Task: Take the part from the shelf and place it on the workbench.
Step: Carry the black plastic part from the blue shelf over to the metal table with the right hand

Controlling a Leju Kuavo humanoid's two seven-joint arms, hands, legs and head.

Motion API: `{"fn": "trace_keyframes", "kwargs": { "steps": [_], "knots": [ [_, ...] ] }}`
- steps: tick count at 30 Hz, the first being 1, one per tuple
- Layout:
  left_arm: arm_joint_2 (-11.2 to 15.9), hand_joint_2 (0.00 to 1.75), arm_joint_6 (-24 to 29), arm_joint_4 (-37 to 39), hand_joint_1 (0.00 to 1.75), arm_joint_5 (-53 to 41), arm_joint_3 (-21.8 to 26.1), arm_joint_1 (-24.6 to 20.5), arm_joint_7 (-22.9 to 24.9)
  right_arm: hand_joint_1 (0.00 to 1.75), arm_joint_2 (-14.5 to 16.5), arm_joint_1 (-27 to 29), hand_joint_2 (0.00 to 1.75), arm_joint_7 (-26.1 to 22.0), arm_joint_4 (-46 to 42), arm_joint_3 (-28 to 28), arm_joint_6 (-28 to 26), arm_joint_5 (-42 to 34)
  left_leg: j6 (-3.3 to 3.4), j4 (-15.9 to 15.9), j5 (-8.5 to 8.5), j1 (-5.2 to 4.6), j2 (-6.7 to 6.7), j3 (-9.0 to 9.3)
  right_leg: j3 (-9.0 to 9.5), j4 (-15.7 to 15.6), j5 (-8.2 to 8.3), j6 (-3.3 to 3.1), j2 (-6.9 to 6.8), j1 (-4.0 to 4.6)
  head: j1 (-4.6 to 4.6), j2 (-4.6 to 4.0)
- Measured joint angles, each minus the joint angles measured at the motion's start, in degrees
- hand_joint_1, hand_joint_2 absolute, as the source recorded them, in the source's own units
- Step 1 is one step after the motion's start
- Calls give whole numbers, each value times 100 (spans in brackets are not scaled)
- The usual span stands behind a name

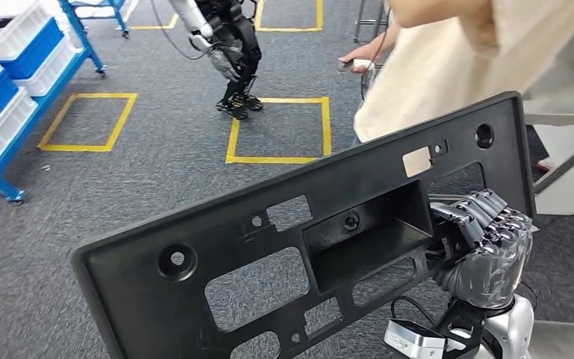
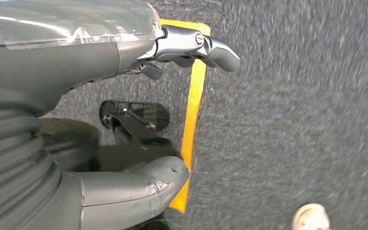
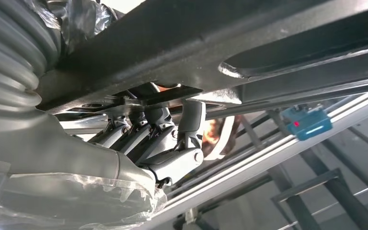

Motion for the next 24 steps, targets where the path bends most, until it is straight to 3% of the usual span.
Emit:
{"fn": "trace_keyframes", "kwargs": {
  "steps": [1, 2, 3, 5, 7, 9, 10, 12, 14, 16, 17, 18, 20, 22, 24],
  "knots": [
    [0, 175, 1, 0, 0, 0, 1, 9, 1, 175, 0, 1, 175, 0, 1, 1, 0, 0, 12, 161, -1, -1, -16, -88, -4, 4, 3, -4, 77, 14, 0, 0],
    [0, 175, 1, 0, 0, 0, 1, 13, 1, 175, 0, 2, 175, 0, 1, 1, 1, 0, 34, 94, 115, -3, -30, -72, -4, 9, 5, -6, 157, 25, -1, 0],
    [1, 175, 1, 0, 0, 0, 1, 13, 1, 175, 0, 2, 175, 0, 1, 1, 1, 0, 66, -185, 322, -7, -70, 43, -1, 15, 6, -6, 235, 32, 0, 0],
    [6, 175, -2, 0, 0, 0, 1, 6, 0, 175, 0, -3, 175, 0, 1, 1, 2, -1, 140, -972, 715, -15, -306, 376, -1, 27, 14, 7, 372, 36, 1, 0],
    [14, 175, -3, 0, 0, -1, 2, -2, 0, 175, 0, -12, 175, 0, 3, 1, 2, -2, 177, -1388, 838, -29, -491, 547, -30, 31, 42, 54, 493, 19, 0, 0],
    [16, 175, -4, 0, 0, -2, 3, -19, 4, 175, 0, -16, 175, 0, 7, 1, 1, -2, 200, -1457, 855, -46, -427, 580, -62, -3, 92, 134, 620, -6, -1, 0],
    [14, 175, -5, 0, 0, -4, 3, -32, 7, 175, -1, -16, 175, 0, 8, 1, 1, -2, 222, -1510, 893, -37, -357, 602, -72, -3, 97, 163, 610, -10, 0, 0],
    [9, 175, -5, 0, 0, -5, 4, -54, 9, 175, -4, -37, 175, 1, 10, 1, 0, -3, 282, -1647, 983, -18, -216, 648, -161, 161, -37, 205, 345, 19, 4, 0],
    [8, 175, -6, 0, 0, -6, 5, -52, 9, 175, -7, -70, 175, 3, 15, 1, 0, -4, 317, -1700, 1018, -25, -61, 655, -445, 766, -401, 237, 16, 22, 7, 0],
    [11, 175, -7, 0, 0, -5, 6, -42, 10, 175, -7, -80, 175, 8, 25, 2, 0, -4, 317, -1691, 1014, -32, 115, 633, -716, 1359, -631, 291, -62, -19, 6, 0],
    [12, 175, -7, 0, 0, -4, 7, -40, 10, 175, -7, -79, 175, 10, 31, 2, 0, -3, 307, -1683, 1006, -29, 195, 627, -717, 1390, -585, 318, -79, -41, 5, 0],
    [12, 175, -7, 0, 0, -4, 7, -41, 10, 175, -7, -79, 175, 13, 37, 3, 0, -3, 291, -1667, 992, -21, 269, 623, -607, 1211, -446, 345, -110, -64, 6, 0],
    [13, 175, -7, 0, 0, -4, 7, -47, 9, 175, -9, -87, 175, 14, 45, 4, 1, -3, 230, -1601, 936, -11, 391, 617, -199, 506, -140, 373, -304, -78, 7, 0],
    [16, 175, -4, 0, 0, -4, 7, -59, 4, 175, -10, -98, 175, 16, 50, 8, 1, -4, 150, -1510, 863, -28, 479, 608, 24, 79, -44, 309, -453, -55, 4, 0],
    [18, 175, 8, 0, 0, -4, 7, -78, -5, 175, -12, -102, 175, 19, 54, 13, 1, -4, 80, -1479, 826, -45, 565, 624, 8, 63, -66, 204, -395, -31, 1, 0]
  ]
}}
